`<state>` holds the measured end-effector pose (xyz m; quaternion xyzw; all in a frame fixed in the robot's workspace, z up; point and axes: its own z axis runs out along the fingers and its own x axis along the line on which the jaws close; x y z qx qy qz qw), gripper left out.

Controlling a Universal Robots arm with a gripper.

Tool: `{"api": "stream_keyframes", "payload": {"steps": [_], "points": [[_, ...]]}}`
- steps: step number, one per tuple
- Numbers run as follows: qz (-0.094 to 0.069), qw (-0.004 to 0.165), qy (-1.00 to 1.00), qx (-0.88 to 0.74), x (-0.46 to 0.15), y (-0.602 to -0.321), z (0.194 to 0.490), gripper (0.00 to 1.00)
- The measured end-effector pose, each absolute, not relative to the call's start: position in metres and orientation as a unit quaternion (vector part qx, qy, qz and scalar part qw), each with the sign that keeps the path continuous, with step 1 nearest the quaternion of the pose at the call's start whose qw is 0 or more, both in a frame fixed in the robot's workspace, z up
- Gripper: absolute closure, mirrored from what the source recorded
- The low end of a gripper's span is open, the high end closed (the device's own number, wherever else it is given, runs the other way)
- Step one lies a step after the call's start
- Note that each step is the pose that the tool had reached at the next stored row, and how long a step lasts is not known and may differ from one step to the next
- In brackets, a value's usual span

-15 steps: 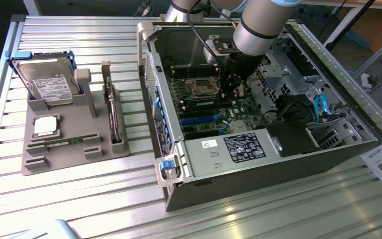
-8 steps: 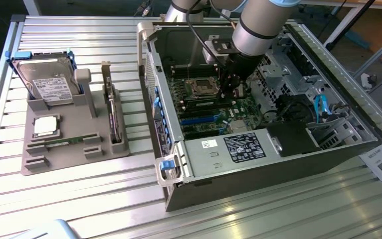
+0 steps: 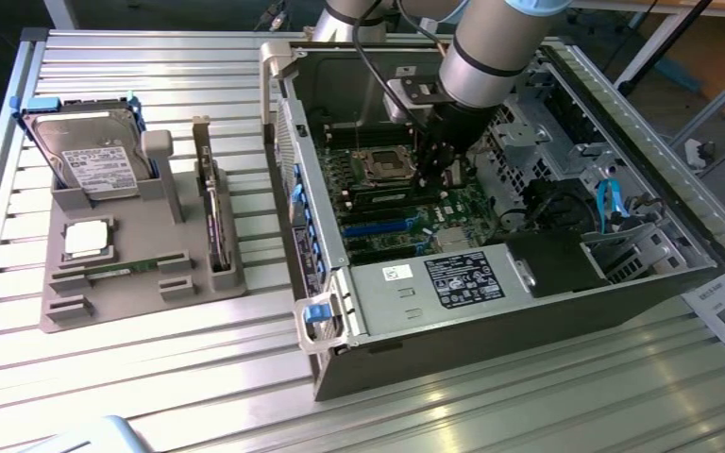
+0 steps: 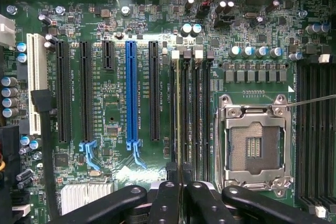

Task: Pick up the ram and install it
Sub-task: 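Insert the ram into the slot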

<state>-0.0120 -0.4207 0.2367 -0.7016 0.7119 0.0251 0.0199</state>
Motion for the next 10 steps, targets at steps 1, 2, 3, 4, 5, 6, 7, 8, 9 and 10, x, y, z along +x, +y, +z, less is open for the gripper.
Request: {"api": "stream_keyframes", "payload": {"steps": [1,2,3,4,5,6,7,8,9,10], "points": [[0.025,0.020,0.712,-0.702,-0.0121,-0.4208,0.2363,0.88],[0.025,0.020,0.712,-0.702,-0.0122,-0.4208,0.2360,0.88],[0.025,0.021,0.712,-0.702,-0.0122,-0.4207,0.2356,0.88],[0.024,0.021,0.712,-0.702,-0.0123,-0.4207,0.2353,0.88],[0.024,0.021,0.712,-0.702,-0.0124,-0.4207,0.2349,0.88],[0.024,0.021,0.712,-0.702,-0.0124,-0.4207,0.2345,0.88],[0.024,0.021,0.712,-0.702,-0.0125,-0.4207,0.2341,0.88],[0.024,0.021,0.712,-0.702,-0.0126,-0.4208,0.2338,0.88],[0.023,0.022,0.712,-0.702,-0.0126,-0.4207,0.2333,0.88],[0.023,0.022,0.712,-0.702,-0.0127,-0.4207,0.2329,0.88]]}}
